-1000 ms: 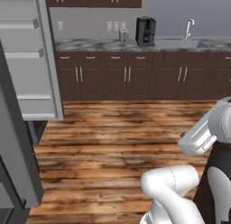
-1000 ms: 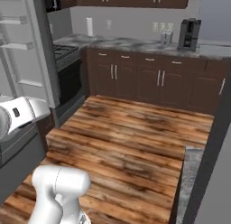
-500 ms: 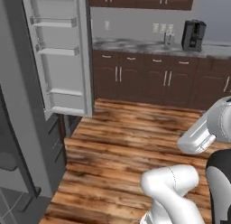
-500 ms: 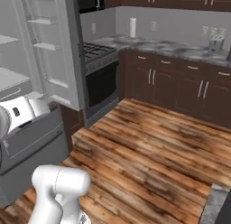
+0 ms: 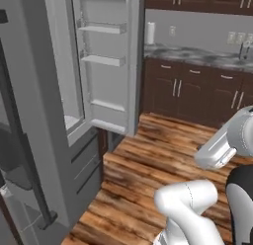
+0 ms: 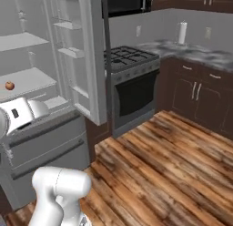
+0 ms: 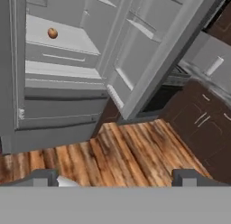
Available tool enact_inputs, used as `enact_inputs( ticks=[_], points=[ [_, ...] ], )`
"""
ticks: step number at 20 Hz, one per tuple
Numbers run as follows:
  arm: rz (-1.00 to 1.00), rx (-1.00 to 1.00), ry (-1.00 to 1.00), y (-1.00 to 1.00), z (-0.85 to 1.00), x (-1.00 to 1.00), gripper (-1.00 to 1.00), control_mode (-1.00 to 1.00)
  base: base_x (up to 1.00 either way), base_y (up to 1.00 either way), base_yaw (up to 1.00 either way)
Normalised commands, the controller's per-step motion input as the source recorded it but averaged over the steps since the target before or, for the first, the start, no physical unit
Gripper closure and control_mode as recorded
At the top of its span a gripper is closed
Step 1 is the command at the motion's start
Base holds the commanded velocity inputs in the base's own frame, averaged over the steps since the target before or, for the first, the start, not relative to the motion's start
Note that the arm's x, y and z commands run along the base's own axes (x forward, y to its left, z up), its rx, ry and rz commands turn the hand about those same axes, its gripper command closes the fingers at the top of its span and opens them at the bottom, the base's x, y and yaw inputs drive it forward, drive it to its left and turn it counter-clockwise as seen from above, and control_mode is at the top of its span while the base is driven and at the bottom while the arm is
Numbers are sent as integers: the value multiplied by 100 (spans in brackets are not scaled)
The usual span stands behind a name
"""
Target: Retrieve the apple and peach from the fridge and place them into the bowl on the dining table.
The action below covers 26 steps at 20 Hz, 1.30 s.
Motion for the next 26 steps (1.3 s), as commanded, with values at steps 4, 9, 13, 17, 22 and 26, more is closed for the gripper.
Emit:
enact_inputs(
  ticks=[4, 9, 13, 17, 22, 26],
  points=[
    [0, 0, 0, 0, 0, 0, -100, 100, 80, 0, 41],
    [0, 0, 0, 0, 0, 0, -100, 100, 55, 0, 42],
    [0, 0, 0, 0, 0, 0, -100, 100, 45, 0, 43],
    [0, 0, 0, 0, 0, 0, -100, 100, 62, 0, 42],
    [0, 0, 0, 0, 0, 0, -100, 100, 67, -5, 39],
    [0, 0, 0, 0, 0, 0, -100, 100, 61, -15, 36]
  ],
)
